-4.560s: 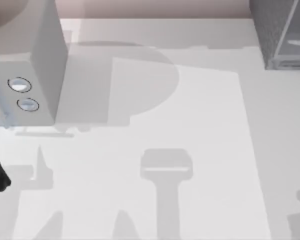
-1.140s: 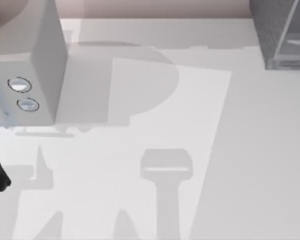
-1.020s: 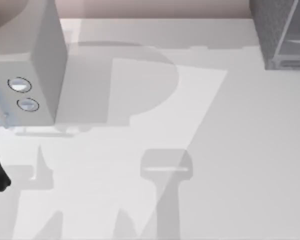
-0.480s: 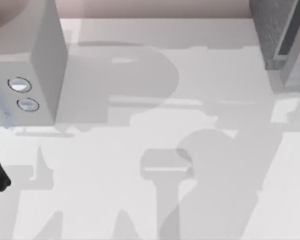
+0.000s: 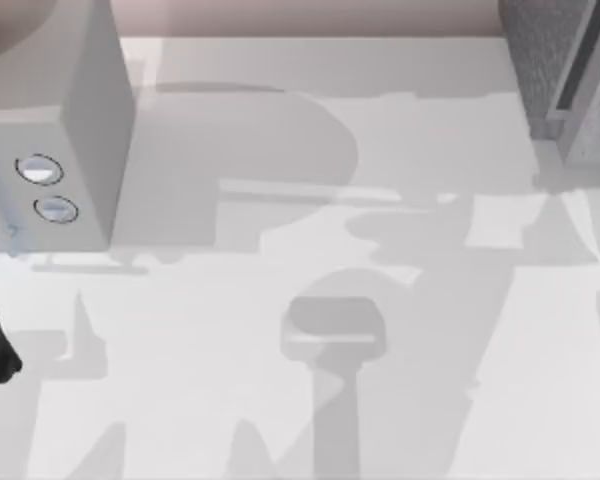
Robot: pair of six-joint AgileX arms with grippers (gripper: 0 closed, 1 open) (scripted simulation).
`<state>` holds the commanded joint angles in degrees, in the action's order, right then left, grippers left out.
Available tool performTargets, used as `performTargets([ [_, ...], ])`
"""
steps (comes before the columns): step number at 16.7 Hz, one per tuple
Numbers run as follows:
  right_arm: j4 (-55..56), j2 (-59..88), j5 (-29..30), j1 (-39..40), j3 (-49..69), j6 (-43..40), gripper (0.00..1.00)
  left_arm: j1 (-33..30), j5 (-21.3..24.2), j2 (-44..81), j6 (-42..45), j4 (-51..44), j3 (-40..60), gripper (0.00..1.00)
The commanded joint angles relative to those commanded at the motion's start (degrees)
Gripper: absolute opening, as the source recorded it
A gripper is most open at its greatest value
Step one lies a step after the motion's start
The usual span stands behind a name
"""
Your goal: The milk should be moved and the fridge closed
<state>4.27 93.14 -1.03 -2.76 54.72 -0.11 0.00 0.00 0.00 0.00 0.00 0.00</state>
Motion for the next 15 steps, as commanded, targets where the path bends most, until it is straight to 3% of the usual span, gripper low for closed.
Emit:
performTargets([
  [15,-5.29,20.45,0.49,0.23,25.74,0.24,1.00,0.00,0.00,0.00,0.00,0.00,0.00,1.00],
])
